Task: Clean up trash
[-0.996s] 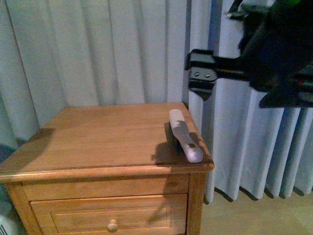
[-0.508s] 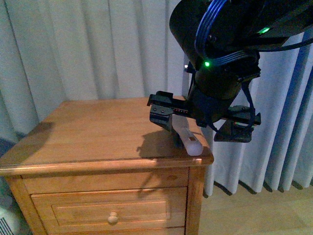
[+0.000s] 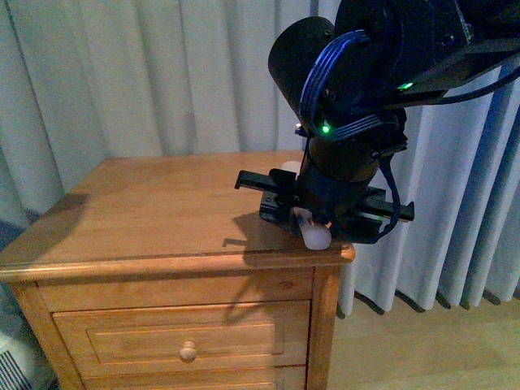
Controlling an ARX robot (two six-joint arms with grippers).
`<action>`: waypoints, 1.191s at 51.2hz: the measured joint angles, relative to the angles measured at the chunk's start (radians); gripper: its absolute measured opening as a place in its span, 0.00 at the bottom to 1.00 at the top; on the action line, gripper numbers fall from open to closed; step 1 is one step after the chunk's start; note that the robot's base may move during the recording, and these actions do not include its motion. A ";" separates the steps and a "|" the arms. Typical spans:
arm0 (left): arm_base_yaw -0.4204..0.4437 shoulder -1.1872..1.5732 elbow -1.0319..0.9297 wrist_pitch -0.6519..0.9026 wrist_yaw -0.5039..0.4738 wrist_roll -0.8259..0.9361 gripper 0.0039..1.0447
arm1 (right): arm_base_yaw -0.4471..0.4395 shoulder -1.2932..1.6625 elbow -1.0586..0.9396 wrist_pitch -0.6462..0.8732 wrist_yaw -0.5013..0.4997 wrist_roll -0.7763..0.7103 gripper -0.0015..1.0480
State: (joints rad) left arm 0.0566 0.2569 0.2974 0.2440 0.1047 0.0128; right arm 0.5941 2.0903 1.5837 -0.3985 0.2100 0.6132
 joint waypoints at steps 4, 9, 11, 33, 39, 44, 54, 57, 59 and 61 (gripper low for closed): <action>0.000 0.000 0.000 0.000 0.000 0.000 0.26 | 0.000 0.000 0.000 0.005 -0.005 0.000 0.37; 0.000 0.000 0.000 0.000 0.000 0.000 0.26 | -0.002 -0.010 -0.007 0.019 -0.020 -0.005 0.22; 0.000 0.000 0.000 0.000 0.000 0.000 0.26 | -0.002 -0.016 -0.013 0.023 -0.020 -0.005 0.20; 0.000 0.000 0.000 0.000 0.000 0.000 0.26 | 0.002 -0.485 -0.425 0.439 0.078 -0.317 0.19; 0.000 0.000 0.000 0.000 0.000 0.000 0.26 | -0.010 -0.771 -0.631 0.613 0.154 -0.478 0.19; 0.000 0.000 0.000 0.000 0.000 0.000 0.26 | -0.039 -0.946 -0.747 0.655 0.171 -0.554 0.19; 0.000 0.000 0.000 0.000 0.000 0.000 0.26 | -0.117 -1.219 -0.922 0.669 0.182 -0.655 0.19; 0.000 0.000 0.000 0.000 0.000 0.000 0.26 | -0.145 -1.297 -0.961 0.679 0.176 -0.677 0.19; 0.000 0.000 0.000 0.000 0.000 0.000 0.26 | -0.161 -1.340 -0.978 0.676 0.169 -0.685 0.19; 0.000 0.000 0.000 0.000 0.000 0.000 0.26 | -0.179 -1.380 -1.004 0.700 0.172 -0.705 0.19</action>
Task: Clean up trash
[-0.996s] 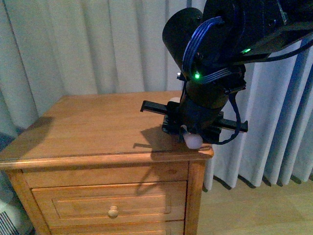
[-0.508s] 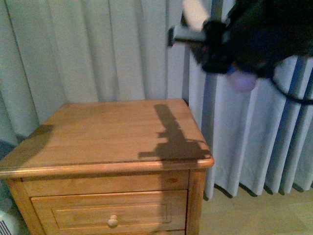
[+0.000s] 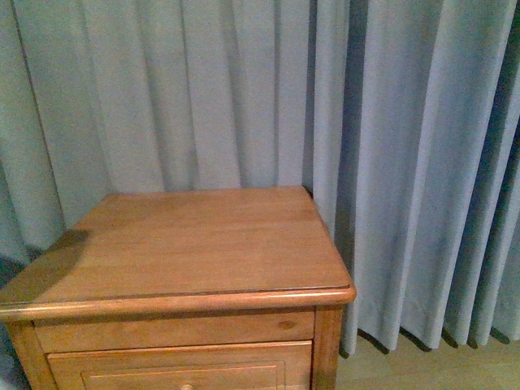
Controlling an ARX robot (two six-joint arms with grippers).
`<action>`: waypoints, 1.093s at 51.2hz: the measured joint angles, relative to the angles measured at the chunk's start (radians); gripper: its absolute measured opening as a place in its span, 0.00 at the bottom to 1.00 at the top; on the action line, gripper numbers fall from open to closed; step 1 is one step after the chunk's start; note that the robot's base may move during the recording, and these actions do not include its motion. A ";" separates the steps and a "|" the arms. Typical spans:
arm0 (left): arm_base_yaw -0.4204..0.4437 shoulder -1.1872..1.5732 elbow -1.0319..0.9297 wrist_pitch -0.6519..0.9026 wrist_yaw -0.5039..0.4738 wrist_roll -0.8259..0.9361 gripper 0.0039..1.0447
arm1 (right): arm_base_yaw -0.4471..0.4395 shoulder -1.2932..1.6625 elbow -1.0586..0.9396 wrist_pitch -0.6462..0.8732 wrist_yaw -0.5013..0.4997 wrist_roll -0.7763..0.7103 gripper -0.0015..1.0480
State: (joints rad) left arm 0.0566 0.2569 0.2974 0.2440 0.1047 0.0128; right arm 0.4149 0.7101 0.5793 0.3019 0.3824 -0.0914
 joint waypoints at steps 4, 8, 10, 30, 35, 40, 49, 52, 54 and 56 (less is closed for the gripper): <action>0.000 0.000 0.000 0.000 0.000 0.000 0.26 | -0.033 -0.048 -0.042 0.020 0.014 -0.005 0.19; 0.000 0.000 0.000 0.000 0.000 0.000 0.26 | -0.042 -0.062 -0.047 0.024 0.018 -0.007 0.19; 0.000 0.000 0.000 0.000 0.000 0.000 0.26 | -0.042 -0.061 -0.048 0.024 0.017 -0.007 0.19; -0.003 -0.003 0.000 0.000 -0.003 0.000 0.25 | -0.047 -0.064 -0.050 0.026 0.021 -0.008 0.19; -0.002 -0.003 0.000 0.000 -0.001 -0.002 0.25 | -0.043 -0.055 -0.053 0.025 0.003 -0.011 0.19; -0.003 -0.003 -0.001 0.000 -0.003 -0.002 0.25 | -0.044 -0.049 -0.055 0.024 0.014 -0.011 0.19; -0.003 -0.003 -0.001 0.000 -0.002 -0.002 0.25 | -0.044 -0.052 -0.055 0.024 0.011 -0.011 0.19; -0.003 -0.001 -0.001 0.000 0.001 -0.002 0.25 | -0.046 -0.053 -0.055 0.025 0.019 -0.011 0.19; -0.004 -0.002 -0.001 0.000 0.000 -0.002 0.25 | -0.047 -0.053 -0.055 0.025 0.020 -0.011 0.19; -0.004 -0.002 -0.001 0.000 -0.003 -0.002 0.25 | -0.047 -0.053 -0.055 0.024 0.017 -0.011 0.19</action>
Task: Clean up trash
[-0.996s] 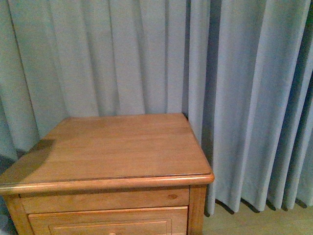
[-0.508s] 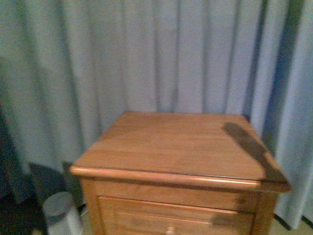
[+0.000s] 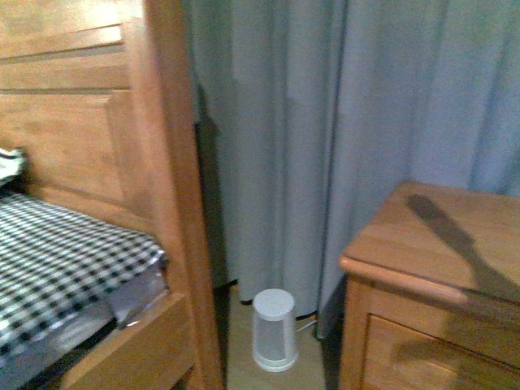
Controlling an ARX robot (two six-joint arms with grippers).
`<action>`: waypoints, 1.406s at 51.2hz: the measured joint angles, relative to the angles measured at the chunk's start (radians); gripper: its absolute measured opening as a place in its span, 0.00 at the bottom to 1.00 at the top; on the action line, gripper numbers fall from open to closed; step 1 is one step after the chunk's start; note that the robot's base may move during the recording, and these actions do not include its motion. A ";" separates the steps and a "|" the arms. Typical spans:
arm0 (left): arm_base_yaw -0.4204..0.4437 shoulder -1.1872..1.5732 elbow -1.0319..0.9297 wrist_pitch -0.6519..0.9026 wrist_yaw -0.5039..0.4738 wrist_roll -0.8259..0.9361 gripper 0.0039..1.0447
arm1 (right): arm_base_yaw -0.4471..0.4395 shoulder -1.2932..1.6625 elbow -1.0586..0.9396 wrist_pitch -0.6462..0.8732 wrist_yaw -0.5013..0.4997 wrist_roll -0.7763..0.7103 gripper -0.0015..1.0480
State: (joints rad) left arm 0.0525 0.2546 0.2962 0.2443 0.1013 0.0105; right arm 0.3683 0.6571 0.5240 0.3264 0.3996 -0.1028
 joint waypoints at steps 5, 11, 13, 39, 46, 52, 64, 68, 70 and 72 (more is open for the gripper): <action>0.000 0.000 0.000 0.000 0.001 0.000 0.25 | 0.001 0.000 0.000 0.000 -0.003 0.000 0.19; 0.000 0.000 0.000 0.000 0.002 0.000 0.25 | 0.001 0.000 0.000 0.001 -0.003 0.000 0.19; 0.000 0.000 0.000 0.000 0.002 0.000 0.25 | 0.000 0.000 0.000 0.001 -0.003 0.000 0.19; 0.000 0.000 0.000 0.000 0.002 0.000 0.25 | 0.000 0.000 0.000 0.001 0.000 0.000 0.19; 0.000 -0.001 0.000 0.000 0.001 0.000 0.25 | 0.000 0.000 0.000 0.001 -0.002 0.000 0.19; 0.003 -0.005 0.000 0.000 -0.016 -0.002 0.25 | 0.004 0.004 0.000 0.001 -0.017 -0.002 0.19; 0.015 0.067 0.149 -0.396 -0.057 -0.042 0.25 | 0.002 0.002 0.000 0.001 0.001 -0.002 0.19; 0.095 0.094 0.182 -0.620 0.016 -0.030 0.25 | 0.002 0.002 0.000 0.001 0.000 -0.002 0.19; 0.128 0.100 0.176 -0.672 0.057 -0.010 0.25 | 0.002 0.000 0.000 0.001 0.001 -0.002 0.19; 0.170 0.127 0.169 -0.679 0.115 0.027 0.25 | 0.002 0.000 0.000 0.001 0.000 -0.002 0.19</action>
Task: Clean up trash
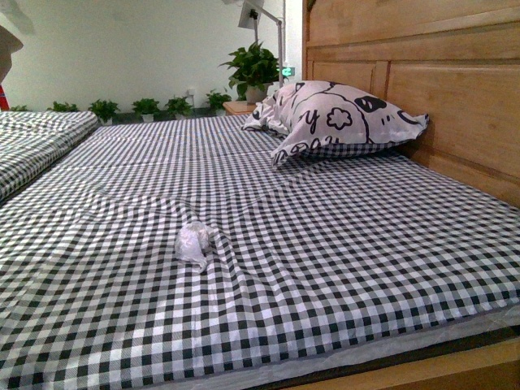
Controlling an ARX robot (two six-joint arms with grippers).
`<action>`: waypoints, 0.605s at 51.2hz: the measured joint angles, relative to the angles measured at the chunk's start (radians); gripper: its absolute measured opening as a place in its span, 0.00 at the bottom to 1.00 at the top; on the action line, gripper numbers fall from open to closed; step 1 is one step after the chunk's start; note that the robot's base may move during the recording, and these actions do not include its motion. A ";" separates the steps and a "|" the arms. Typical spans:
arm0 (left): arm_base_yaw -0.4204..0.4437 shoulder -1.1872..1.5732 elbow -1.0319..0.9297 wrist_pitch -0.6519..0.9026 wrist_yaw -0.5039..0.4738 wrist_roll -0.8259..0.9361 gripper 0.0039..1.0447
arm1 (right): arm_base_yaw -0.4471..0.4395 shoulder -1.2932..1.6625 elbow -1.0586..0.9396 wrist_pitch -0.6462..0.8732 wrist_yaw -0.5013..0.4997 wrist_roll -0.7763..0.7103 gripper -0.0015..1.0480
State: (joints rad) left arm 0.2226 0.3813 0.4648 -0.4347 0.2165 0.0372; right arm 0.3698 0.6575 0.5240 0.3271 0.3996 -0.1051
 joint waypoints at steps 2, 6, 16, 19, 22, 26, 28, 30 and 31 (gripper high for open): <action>0.016 0.038 -0.001 0.033 0.029 0.041 0.25 | 0.000 0.000 0.000 0.000 -0.005 0.000 0.19; 0.027 0.159 -0.001 0.132 0.092 0.156 0.25 | 0.000 0.000 0.000 0.000 -0.003 0.000 0.19; -0.016 0.465 0.007 0.257 0.145 0.380 0.25 | 0.000 0.000 0.000 0.000 -0.003 0.000 0.19; -0.037 0.531 0.014 0.267 0.156 0.441 0.25 | 0.000 0.000 0.000 0.000 -0.003 0.000 0.19; -0.047 0.581 0.023 0.278 0.165 0.477 0.25 | 0.000 0.000 0.000 0.000 -0.003 0.000 0.19; -0.054 0.640 0.038 0.291 0.166 0.522 0.25 | 0.000 0.000 0.000 0.000 -0.002 0.000 0.19; -0.057 0.669 0.045 0.298 0.166 0.544 0.25 | 0.000 0.000 0.000 0.000 -0.002 0.000 0.19; -0.060 0.697 0.053 0.305 0.166 0.564 0.25 | 0.000 0.000 0.000 0.000 -0.003 0.000 0.19; -0.061 0.716 0.058 0.310 0.164 0.581 0.25 | 0.000 0.000 0.000 0.000 -0.003 0.000 0.19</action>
State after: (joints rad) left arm 0.1612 1.0969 0.5224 -0.1246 0.3809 0.6178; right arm 0.3698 0.6575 0.5240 0.3271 0.3969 -0.1051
